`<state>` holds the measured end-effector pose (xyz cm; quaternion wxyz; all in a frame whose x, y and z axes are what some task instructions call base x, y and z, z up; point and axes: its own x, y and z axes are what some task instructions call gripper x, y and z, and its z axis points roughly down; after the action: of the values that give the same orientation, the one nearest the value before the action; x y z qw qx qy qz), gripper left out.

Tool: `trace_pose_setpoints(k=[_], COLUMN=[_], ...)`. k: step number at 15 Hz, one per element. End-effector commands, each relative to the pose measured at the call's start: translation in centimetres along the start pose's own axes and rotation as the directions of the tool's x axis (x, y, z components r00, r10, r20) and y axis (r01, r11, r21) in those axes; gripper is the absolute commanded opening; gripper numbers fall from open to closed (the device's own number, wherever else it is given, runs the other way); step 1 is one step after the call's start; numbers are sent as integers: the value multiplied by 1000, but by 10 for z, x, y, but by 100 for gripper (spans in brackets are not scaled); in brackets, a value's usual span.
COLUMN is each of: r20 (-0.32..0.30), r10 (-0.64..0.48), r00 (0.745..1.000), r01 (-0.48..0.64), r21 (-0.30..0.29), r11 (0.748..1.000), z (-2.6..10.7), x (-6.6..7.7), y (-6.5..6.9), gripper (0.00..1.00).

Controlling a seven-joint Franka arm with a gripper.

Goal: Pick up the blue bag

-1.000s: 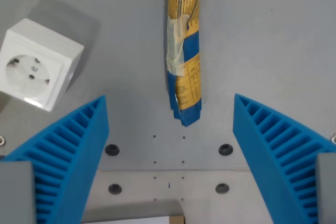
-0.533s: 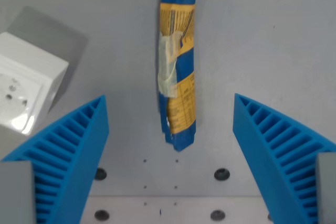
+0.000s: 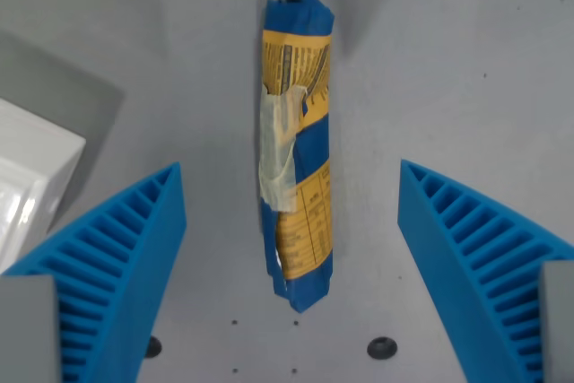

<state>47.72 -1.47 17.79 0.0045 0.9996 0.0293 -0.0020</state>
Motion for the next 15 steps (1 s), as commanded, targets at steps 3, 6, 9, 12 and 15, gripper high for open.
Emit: trace_pose_setpoints(k=[3, 6, 9, 12, 15], r20=[-106, -101, -100, -101, -101], r10=[-22, -21, -20, -18, -18], r00=[994, 995, 995, 995, 995], r01=[29, 27, 26, 24, 24], r21=[56, 59, 62, 64, 64], r11=[998, 998, 998, 998, 998], z=[23, 35, 50, 60, 60], x=[-4, -5, -4, -3, -3], y=[5, 4, 1, 0, 0], gripper=[100, 100, 100, 0, 0])
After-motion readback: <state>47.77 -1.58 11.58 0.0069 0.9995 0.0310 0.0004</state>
